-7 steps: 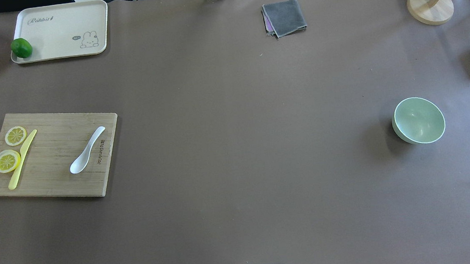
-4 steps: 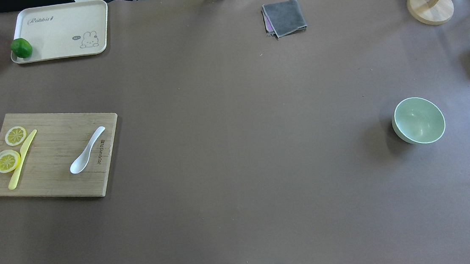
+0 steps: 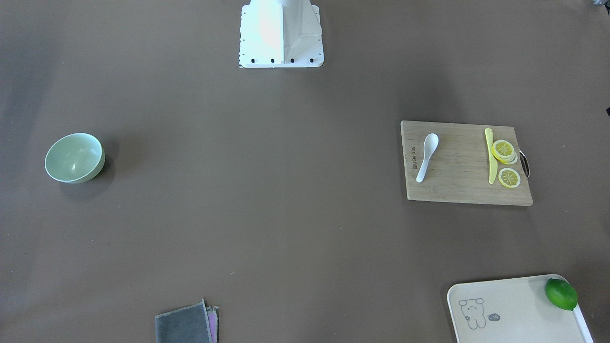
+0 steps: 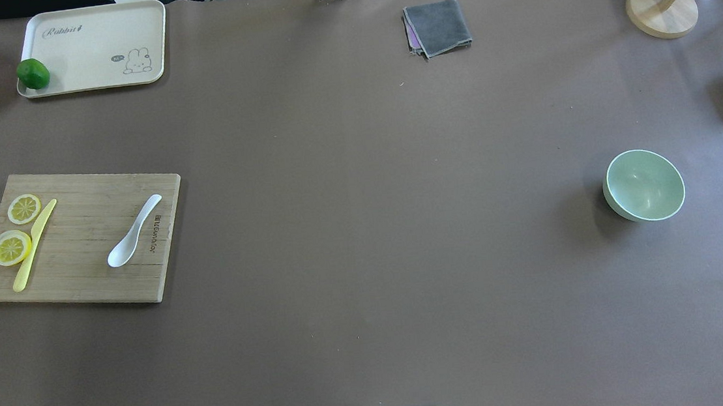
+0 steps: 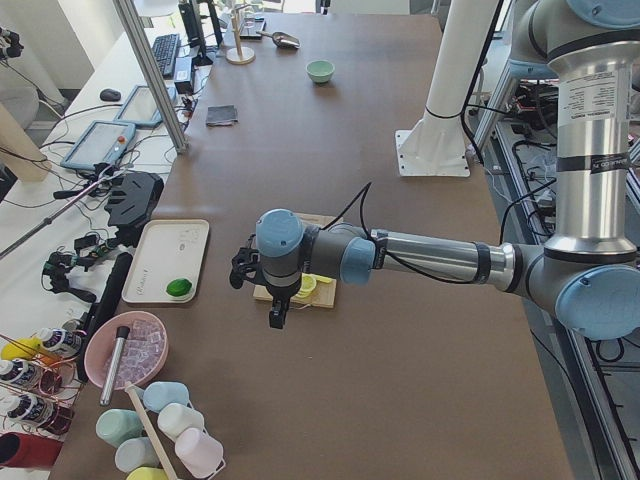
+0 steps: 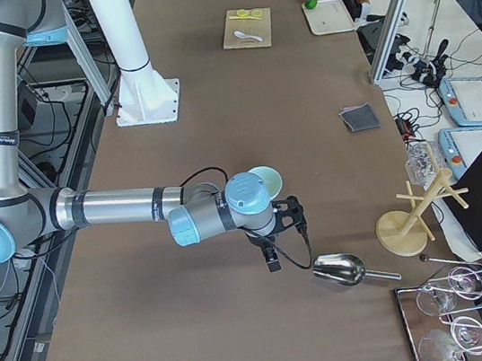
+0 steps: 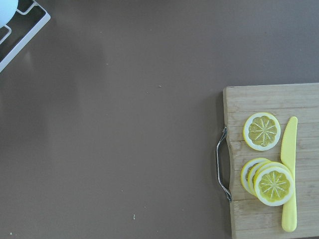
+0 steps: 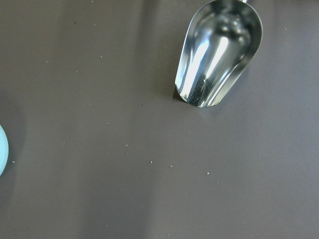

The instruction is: Place spoon in bowl

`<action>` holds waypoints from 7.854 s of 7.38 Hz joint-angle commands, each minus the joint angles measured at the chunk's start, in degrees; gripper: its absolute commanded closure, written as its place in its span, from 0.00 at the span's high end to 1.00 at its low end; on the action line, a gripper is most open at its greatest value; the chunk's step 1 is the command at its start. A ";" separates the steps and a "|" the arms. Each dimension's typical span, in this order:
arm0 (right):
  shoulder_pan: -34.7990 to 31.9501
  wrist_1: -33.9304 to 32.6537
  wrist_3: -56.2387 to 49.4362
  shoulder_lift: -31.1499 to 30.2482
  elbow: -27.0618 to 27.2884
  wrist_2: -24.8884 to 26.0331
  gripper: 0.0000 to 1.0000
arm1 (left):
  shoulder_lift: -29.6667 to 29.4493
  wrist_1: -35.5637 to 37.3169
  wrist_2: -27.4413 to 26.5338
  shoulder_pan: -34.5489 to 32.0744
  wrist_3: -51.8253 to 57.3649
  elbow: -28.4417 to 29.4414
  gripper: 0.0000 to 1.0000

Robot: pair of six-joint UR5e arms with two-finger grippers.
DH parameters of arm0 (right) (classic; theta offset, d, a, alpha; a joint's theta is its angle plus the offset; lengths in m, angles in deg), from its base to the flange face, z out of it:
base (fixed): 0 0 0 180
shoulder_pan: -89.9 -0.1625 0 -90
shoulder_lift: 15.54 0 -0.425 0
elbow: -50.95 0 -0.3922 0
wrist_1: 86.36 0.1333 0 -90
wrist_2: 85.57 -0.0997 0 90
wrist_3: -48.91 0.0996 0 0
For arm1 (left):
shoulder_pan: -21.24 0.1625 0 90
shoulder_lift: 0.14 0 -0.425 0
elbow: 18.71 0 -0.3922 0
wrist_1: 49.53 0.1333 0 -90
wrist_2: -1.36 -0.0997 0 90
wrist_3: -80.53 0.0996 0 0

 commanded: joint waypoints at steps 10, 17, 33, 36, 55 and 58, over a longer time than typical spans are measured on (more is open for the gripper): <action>14.62 0.22 13.62 6.27 0.28 -0.47 0.96 | -6.93 -16.76 -8.55 23.50 -29.24 0.53 0.98; 25.45 0.05 16.46 13.03 -3.48 2.61 0.79 | -12.75 -16.76 -10.62 29.00 -34.91 3.34 0.98; 53.83 -0.04 69.97 37.30 1.60 15.16 0.00 | -17.94 -16.32 -22.66 44.99 -38.44 3.34 0.32; 59.10 -0.04 74.46 41.07 0.73 20.34 0.00 | -18.20 -16.32 -22.67 44.73 -38.34 2.55 0.00; 30.43 -0.47 44.26 16.00 7.76 8.95 1.00 | -28.17 -15.97 -11.34 35.99 -41.38 2.72 0.98; 12.86 -0.74 14.36 7.79 0.75 1.75 1.00 | -13.87 -6.76 -7.12 21.05 -12.96 -1.12 0.98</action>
